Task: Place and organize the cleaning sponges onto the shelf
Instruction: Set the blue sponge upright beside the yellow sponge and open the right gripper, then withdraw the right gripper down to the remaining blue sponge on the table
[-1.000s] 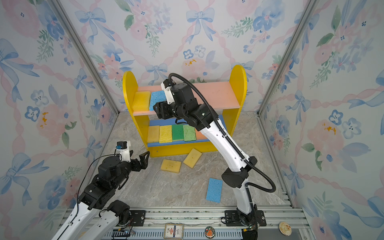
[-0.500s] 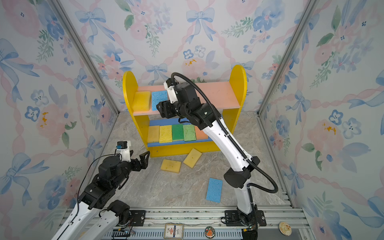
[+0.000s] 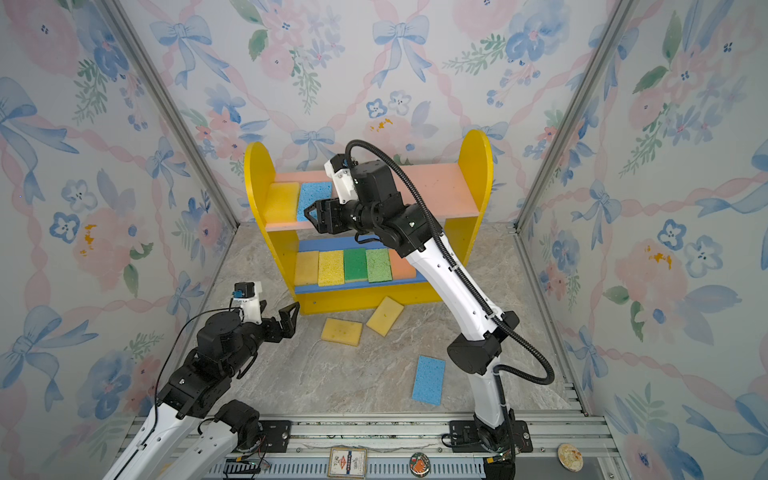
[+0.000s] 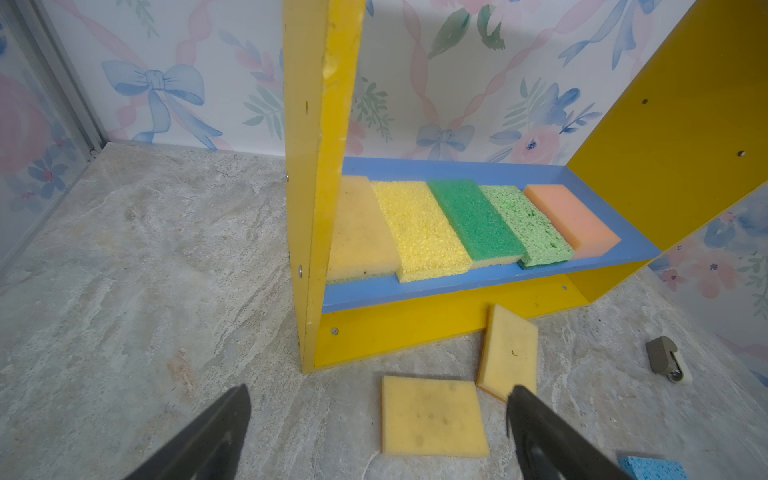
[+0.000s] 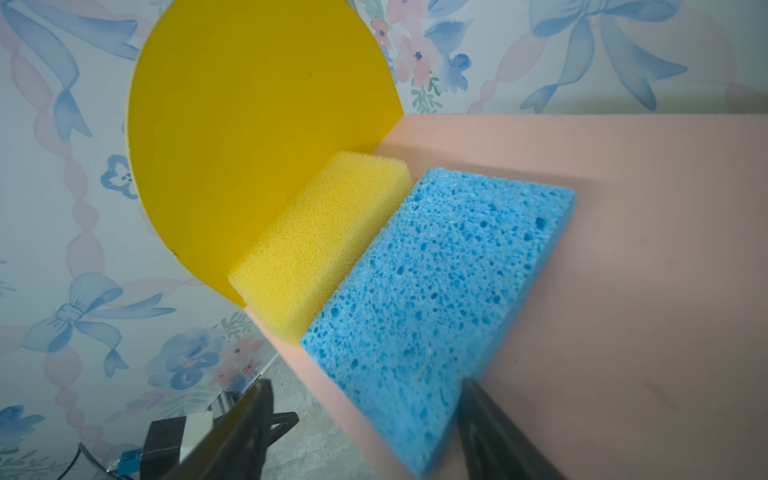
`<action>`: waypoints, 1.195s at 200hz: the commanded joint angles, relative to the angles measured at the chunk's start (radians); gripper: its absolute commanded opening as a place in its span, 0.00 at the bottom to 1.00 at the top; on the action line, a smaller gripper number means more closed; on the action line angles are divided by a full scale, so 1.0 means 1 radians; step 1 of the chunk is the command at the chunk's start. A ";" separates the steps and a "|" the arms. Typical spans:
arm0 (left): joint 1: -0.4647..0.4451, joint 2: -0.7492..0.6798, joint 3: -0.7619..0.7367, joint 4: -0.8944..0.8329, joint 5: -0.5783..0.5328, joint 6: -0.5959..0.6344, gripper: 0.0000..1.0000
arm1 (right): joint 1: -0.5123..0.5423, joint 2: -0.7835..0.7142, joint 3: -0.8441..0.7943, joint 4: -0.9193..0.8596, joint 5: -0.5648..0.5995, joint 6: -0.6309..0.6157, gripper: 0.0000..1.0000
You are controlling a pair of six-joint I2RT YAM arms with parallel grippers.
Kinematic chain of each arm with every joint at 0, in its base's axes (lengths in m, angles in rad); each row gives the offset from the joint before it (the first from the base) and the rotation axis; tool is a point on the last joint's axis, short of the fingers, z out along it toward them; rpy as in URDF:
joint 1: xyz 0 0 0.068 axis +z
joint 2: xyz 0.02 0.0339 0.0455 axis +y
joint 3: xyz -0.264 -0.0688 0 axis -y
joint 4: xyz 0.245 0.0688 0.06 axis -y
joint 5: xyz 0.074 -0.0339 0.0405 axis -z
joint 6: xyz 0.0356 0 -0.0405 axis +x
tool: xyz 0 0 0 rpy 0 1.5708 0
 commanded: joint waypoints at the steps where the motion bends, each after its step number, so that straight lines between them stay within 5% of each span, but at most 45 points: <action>1: 0.006 -0.005 -0.014 0.011 0.000 0.019 0.98 | -0.006 0.044 -0.019 -0.052 -0.038 0.043 0.71; 57: 0.006 -0.001 -0.013 0.011 0.001 0.019 0.98 | -0.022 -0.073 -0.149 -0.028 0.080 0.055 0.75; 131: 0.006 0.000 -0.015 0.019 0.040 0.028 0.98 | -0.067 -0.408 -0.517 0.080 0.041 0.060 0.95; 183: 0.003 0.009 -0.035 0.069 0.203 0.051 0.98 | -0.065 -0.912 -1.074 -0.047 0.243 0.131 0.97; 239: -0.127 0.178 -0.045 0.135 0.436 0.049 0.98 | -0.066 -1.270 -1.653 -0.261 0.376 0.448 0.97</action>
